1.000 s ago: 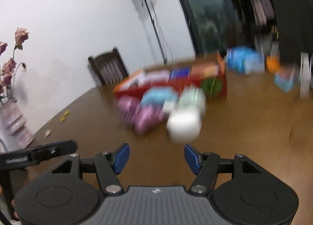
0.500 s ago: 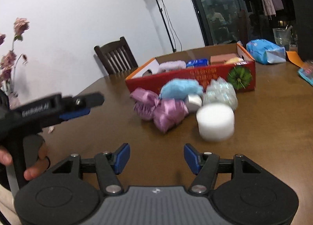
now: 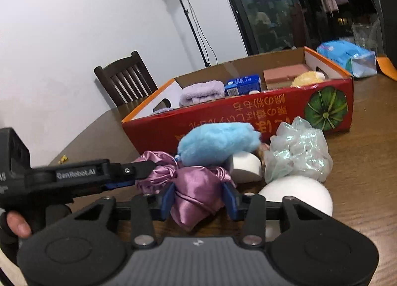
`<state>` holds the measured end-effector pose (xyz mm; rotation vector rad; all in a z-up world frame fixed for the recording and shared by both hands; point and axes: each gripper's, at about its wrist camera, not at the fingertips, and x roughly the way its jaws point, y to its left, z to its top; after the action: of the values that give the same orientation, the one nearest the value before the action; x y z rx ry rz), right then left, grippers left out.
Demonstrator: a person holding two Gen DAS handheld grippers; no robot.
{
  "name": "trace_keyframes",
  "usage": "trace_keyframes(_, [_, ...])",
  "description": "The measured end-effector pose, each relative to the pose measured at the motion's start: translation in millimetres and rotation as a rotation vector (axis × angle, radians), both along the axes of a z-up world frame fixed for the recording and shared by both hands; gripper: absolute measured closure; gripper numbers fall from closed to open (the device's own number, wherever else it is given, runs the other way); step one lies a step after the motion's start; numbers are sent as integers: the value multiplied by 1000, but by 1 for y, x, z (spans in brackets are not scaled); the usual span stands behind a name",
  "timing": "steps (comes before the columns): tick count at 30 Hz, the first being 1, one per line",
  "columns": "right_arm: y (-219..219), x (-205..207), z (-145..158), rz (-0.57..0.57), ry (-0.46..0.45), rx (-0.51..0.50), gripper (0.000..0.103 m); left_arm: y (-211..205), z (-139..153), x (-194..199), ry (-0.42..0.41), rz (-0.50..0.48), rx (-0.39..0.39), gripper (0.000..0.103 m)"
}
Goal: Organize soft objects
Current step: 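Close both grippers on the purple satin scrunchie, then carry the scrunchie into the box and open both grippers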
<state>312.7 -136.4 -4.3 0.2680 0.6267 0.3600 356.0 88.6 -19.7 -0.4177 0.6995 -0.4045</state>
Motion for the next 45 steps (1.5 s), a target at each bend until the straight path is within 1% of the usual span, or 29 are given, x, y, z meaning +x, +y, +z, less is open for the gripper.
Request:
trace_keyframes(2, [2,2,-1,10,-6,-18,70,1,-2,-1,8,-2,-13,62])
trace_keyframes(3, [2,1,-2,15,-8,-21,75,1,-1,-3,11,-8,-20,70])
trace_keyframes(4, [3,2,-1,25,-9,-26,80,1,1,-5,11,-17,-33,82])
trace_keyframes(5, [3,1,0,39,-5,-26,82,0,4,-9,9,-18,-41,84])
trace_keyframes(6, [2,-2,2,58,-1,-23,84,-2,8,-18,4,-6,-31,86])
trace_keyframes(8, [1,-13,9,92,-9,-20,84,-6,13,-45,-25,15,-14,86])
trace_keyframes(11, [-9,-43,20,149,-32,-26,84,-9,16,-95,-24,31,-68,86])
trace_keyframes(14, [-34,-76,22,198,13,10,84,-21,14,-141,-8,13,-90,86])
trace_keyframes(17, [-53,-107,19,206,46,19,84,-32,10,-166,10,-18,-86,87])
trace_keyframes(20, [-62,-122,11,182,72,34,84,-38,11,-170,12,-28,-70,88])
trace_keyframes(22, [-64,-126,8,163,70,37,84,-41,15,-168,2,-31,-65,88])
trace_keyframes(25, [-67,-128,15,146,35,39,84,-46,29,-165,-41,-38,-65,88])
trace_keyframes(28, [-72,-119,32,150,-15,48,84,-44,51,-151,-106,-37,-94,88])
trace_keyframes(30, [-71,-104,49,164,-68,43,84,-38,74,-129,-185,-37,-92,88])
trace_keyframes(32, [-67,-80,70,191,-137,20,84,-34,93,-99,-235,-34,-71,88])
trace_keyframes(34, [-60,-45,87,206,-175,2,84,-31,108,-62,-268,-29,-48,88])
trace_keyframes(36, [-53,0,102,218,-182,2,84,-26,116,-19,-279,-17,-15,88])
trace_keyframes(37, [-50,27,107,218,-175,8,84,-25,117,8,-264,7,6,88])
trace_keyframes(39, [-41,83,112,226,-122,23,84,-24,114,53,-234,28,65,88])
trace_keyframes(40, [-35,112,110,220,-85,25,84,-23,110,73,-209,48,83,88])
trace_keyframes(42, [-22,168,101,216,-15,-7,84,-26,98,107,-170,67,155,88])
trace_keyframes(44, [-6,210,89,216,37,-60,84,-35,81,134,-131,81,278,88])
trace_keyframes(45, [2,229,81,221,74,-70,84,-40,70,145,-113,88,341,87])
